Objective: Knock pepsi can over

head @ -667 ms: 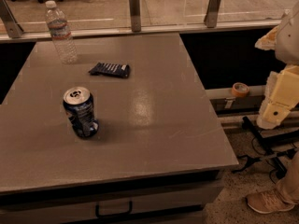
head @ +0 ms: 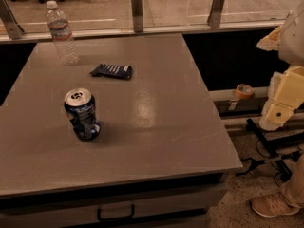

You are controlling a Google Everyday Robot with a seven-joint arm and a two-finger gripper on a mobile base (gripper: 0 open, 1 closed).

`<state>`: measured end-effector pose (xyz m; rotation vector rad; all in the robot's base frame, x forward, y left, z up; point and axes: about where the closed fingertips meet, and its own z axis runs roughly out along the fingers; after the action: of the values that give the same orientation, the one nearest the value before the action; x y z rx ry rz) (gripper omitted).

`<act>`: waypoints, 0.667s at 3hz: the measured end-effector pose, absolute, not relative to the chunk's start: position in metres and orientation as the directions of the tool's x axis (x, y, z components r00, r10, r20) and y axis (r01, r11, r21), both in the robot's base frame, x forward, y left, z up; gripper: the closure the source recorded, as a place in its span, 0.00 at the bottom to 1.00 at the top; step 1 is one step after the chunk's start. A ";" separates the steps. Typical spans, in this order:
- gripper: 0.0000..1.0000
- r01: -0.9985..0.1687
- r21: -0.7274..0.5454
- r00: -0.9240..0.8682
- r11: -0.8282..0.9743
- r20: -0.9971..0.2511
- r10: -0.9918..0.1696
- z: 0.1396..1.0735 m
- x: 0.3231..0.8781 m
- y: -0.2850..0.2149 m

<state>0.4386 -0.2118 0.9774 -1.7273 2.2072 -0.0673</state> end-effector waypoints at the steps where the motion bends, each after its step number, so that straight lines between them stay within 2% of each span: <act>1: 0.00 -0.984 -0.139 -0.066 0.112 -0.302 -0.951 0.946 0.436 -0.150; 2: 0.00 -0.999 -0.013 0.040 -0.038 -0.464 -0.885 0.907 0.423 -0.072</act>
Offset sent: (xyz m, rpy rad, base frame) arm -0.0381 0.2336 -0.1023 0.5352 0.3494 0.5502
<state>0.4232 -0.0719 0.9072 -1.9906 1.9092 0.4769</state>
